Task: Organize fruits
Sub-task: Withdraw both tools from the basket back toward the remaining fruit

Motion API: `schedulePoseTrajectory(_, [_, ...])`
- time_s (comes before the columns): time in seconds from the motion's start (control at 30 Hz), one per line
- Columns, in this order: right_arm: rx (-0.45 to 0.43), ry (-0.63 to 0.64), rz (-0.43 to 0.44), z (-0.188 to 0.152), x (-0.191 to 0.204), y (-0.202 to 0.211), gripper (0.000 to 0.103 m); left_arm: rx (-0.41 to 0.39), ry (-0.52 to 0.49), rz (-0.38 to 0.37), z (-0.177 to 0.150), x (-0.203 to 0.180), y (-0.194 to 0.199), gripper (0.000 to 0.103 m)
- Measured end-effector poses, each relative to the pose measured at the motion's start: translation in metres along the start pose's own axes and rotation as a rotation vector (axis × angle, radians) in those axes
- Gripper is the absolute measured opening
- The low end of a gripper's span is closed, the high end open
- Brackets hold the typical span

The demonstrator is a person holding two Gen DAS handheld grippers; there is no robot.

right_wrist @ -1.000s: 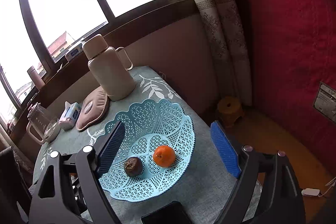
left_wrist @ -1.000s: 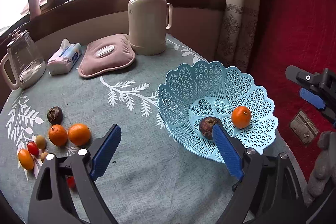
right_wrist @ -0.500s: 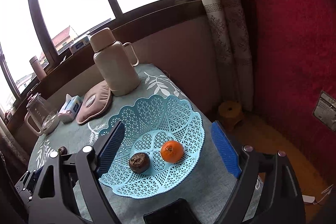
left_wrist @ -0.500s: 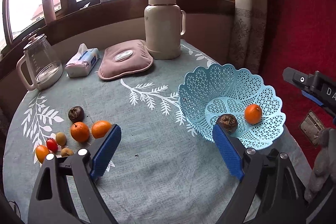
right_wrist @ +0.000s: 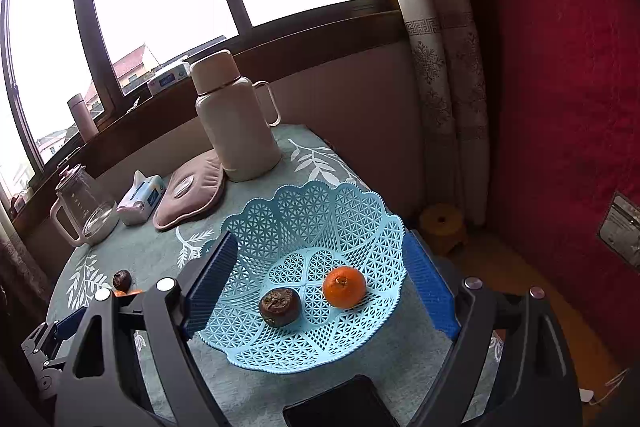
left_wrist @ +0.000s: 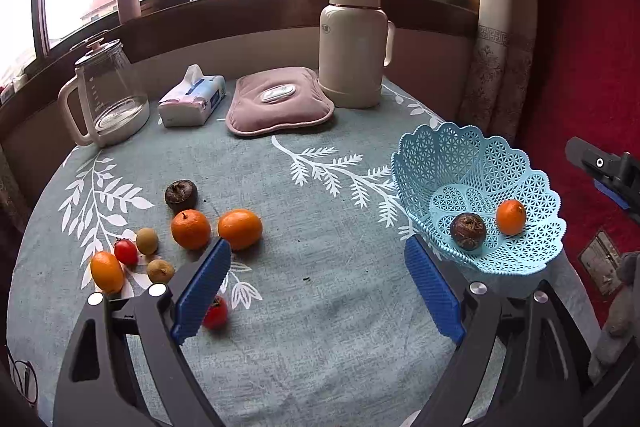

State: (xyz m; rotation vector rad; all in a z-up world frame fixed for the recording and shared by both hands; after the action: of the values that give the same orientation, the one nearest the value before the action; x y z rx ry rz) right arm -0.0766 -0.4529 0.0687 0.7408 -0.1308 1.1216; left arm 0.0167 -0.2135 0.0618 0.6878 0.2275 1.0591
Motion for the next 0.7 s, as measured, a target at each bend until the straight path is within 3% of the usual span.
schedulePoseTrajectory(0.7, [-0.001,0.063,0.066,-0.016,0.029,0.005,0.086,-0.015,0.160,0.133,-0.025,0.098,0.027,0.088])
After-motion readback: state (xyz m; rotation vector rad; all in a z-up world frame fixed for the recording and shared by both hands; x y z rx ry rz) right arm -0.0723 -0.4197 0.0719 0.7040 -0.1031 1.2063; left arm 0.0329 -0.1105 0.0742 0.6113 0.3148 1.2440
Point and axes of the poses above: each gripper's, at about its wrist camera, not at the fingertips, and y roughly against the way its jaws point, x to its left, z to its top, the point moved 3 cm from there along -y, roughly the way its jaws point, and after that the axes turned 9 degrees about -y, right-handed, at the moved point
